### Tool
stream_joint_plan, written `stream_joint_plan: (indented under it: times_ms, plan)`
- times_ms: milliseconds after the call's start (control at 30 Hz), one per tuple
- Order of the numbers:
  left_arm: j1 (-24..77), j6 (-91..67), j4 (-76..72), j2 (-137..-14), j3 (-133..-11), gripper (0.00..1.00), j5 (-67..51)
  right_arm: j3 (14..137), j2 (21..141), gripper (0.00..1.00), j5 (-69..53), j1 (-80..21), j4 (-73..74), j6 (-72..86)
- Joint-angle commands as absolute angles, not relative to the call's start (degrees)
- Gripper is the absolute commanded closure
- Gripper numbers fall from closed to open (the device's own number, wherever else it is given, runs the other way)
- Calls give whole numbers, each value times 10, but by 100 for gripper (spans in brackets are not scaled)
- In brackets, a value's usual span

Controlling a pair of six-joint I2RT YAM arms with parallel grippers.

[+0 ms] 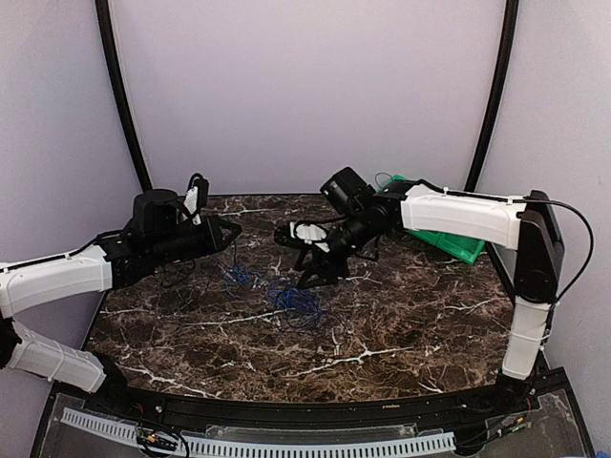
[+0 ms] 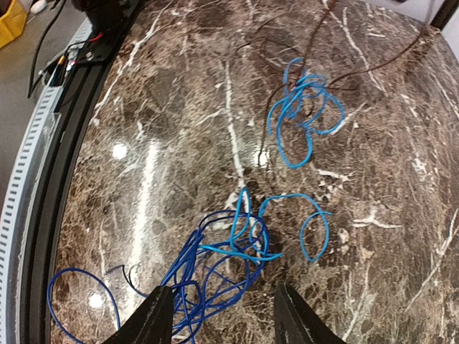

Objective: Untangle the cables

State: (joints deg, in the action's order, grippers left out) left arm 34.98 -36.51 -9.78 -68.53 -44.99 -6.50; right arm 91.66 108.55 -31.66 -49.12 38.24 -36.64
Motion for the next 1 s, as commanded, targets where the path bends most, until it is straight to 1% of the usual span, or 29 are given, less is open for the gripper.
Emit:
stream_joint_plan:
  times_ms: [0,100,200,267,367,400,467,567,667,800,967]
  plan:
    - [347,-369,-153,-698,-416,100,-115,942,1118,50,-298,-483,285,-291]
    - [347,-368,-163,-705,-399,100,-118,985,1157,51,-314,-482,285,-273]
    - [347,-360,-141,-709,-396,100,-116,1041,1191,52,-356,-483,380,-313]
    - [347,-353,-128,-704,-394,100,-114,1012,1181,51,-329,-482,408,-342]
    - [347,-350,-132,-692,-380,100,-102,913,1137,50,-227,-484,382,-372]
    - [347,-349,-135,-692,-378,100,-100,894,1122,50,-226,-479,386,-380]
    - [347,-348,-143,-692,-376,100,-101,868,1091,50,-261,-460,370,-360]
    - [347,-346,-159,-700,-371,100,-115,862,1076,51,-275,-448,330,-327]
    - [347,-346,-170,-709,-364,100,-130,888,1102,53,-272,-448,291,-307]
    - [347,-346,-168,-705,-361,100,-138,960,1180,55,-320,-451,254,-254]
    - [347,-345,-172,-697,-353,100,-131,1053,1276,51,-373,-470,224,-197]
